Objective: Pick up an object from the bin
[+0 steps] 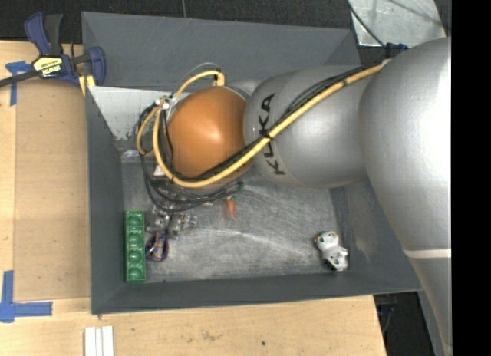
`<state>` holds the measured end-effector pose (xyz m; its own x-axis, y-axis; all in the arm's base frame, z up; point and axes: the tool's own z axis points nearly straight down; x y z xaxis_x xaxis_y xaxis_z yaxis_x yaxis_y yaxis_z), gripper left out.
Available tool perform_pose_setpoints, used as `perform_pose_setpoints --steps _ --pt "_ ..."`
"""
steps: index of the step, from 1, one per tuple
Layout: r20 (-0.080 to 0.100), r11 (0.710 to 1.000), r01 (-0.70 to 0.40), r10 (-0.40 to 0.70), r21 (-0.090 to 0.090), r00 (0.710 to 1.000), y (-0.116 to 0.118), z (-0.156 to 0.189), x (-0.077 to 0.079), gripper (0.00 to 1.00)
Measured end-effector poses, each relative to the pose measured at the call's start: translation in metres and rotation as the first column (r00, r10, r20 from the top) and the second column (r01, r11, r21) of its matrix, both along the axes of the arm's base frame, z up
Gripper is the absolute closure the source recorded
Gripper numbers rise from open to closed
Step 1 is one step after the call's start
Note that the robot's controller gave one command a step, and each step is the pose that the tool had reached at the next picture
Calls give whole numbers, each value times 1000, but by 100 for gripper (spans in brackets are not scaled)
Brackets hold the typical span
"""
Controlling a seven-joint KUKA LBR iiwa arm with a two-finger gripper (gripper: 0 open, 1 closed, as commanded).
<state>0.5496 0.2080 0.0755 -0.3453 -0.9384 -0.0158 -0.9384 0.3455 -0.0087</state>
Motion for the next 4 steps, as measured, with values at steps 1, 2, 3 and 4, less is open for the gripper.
perform_pose_setpoints --steps 1,2,3,4 --pt "0 1000 0 0 0 1000 0 0 0 100" --pt "-21 1000 13 -13 -12 1000 -7 30 -38 100" --pt "-7 996 86 -86 -7 996 -6 50 -56 100" --pt "-16 999 51 -52 -12 999 7 57 -51 100"
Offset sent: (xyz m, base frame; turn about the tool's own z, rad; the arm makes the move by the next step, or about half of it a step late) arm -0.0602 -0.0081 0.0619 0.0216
